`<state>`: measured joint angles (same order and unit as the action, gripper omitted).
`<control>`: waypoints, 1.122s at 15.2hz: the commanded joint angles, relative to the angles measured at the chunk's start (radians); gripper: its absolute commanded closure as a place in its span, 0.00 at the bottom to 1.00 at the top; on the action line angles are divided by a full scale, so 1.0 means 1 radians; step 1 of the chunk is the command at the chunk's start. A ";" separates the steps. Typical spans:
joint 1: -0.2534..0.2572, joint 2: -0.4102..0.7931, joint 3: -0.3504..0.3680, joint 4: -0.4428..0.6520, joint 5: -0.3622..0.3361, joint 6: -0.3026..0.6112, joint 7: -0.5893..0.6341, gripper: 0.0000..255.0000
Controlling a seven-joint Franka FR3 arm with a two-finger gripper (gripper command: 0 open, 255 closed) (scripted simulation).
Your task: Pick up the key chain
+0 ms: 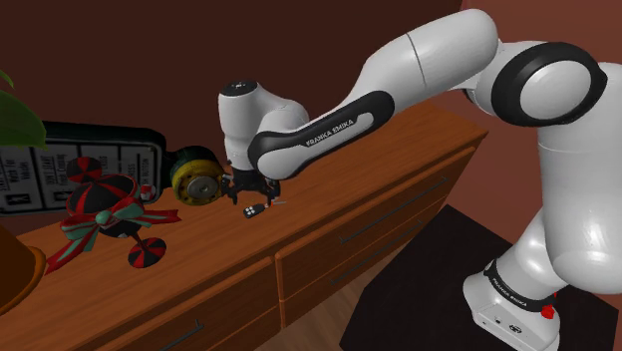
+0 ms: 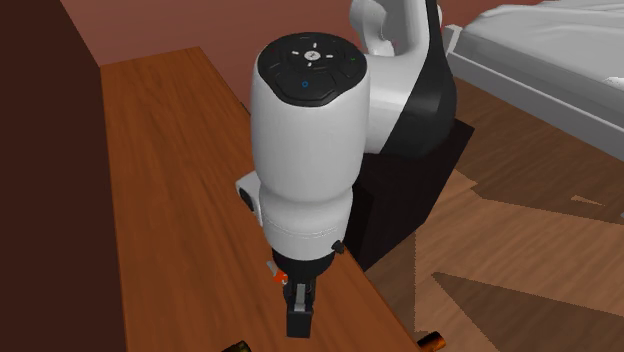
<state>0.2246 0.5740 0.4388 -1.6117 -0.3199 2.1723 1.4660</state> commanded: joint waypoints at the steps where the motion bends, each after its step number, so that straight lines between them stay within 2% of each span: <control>1: 0.008 0.023 -0.007 0.011 -0.010 0.012 0.008 0.00; 7: 0.014 0.055 -0.019 -0.002 -0.026 0.055 0.019 0.00; 8: 0.013 0.053 -0.019 -0.006 -0.026 0.057 0.019 1.00; 17: 0.014 0.055 -0.019 -0.002 -0.026 0.055 0.019 1.00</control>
<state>0.2385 0.6280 0.4201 -1.6157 -0.3461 2.2282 1.4854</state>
